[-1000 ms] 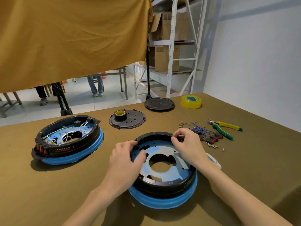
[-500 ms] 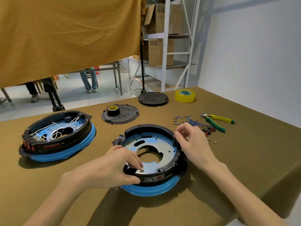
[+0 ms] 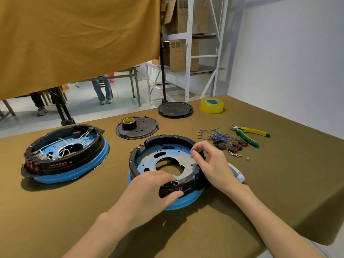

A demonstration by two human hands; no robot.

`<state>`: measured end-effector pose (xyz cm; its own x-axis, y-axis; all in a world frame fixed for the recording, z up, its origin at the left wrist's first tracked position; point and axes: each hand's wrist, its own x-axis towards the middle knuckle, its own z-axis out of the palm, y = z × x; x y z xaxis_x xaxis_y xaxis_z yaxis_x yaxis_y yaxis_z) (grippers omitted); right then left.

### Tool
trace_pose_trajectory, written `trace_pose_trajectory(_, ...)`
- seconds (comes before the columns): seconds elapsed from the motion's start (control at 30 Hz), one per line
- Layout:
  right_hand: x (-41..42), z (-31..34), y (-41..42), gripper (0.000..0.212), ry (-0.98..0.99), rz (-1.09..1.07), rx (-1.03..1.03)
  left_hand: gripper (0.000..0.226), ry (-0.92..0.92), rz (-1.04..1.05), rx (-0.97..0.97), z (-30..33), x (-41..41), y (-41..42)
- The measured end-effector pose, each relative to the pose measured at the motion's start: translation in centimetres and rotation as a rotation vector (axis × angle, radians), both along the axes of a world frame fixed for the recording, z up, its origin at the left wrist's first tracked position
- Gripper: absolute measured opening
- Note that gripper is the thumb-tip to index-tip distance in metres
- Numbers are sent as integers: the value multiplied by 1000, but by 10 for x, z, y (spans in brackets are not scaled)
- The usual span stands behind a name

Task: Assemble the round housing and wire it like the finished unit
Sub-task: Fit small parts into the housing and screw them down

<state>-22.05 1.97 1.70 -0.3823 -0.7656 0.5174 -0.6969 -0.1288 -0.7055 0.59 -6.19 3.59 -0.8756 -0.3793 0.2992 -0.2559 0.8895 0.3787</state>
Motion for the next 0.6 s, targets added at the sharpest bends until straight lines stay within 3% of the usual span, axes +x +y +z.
trace_pose_trajectory(0.07, -6, 6, -6, 7, -17, 17, 68, 38, 9, -21, 73, 4, 2, -8)
trace_pose_trajectory(0.17, -13, 16, -10, 16, -84, 36, 110, 42, -57, 12, -43, 7, 11, -24)
trace_pose_trajectory(0.33, -3, 8, -21, 22, -151, -46, 2, 41, -176, 16, -188, -3, 3, -16)
trace_pose_trajectory(0.6, -2, 5, -26, 26, -355, -68, -90, 39, -190, -41, -146, 1, 3, 3)
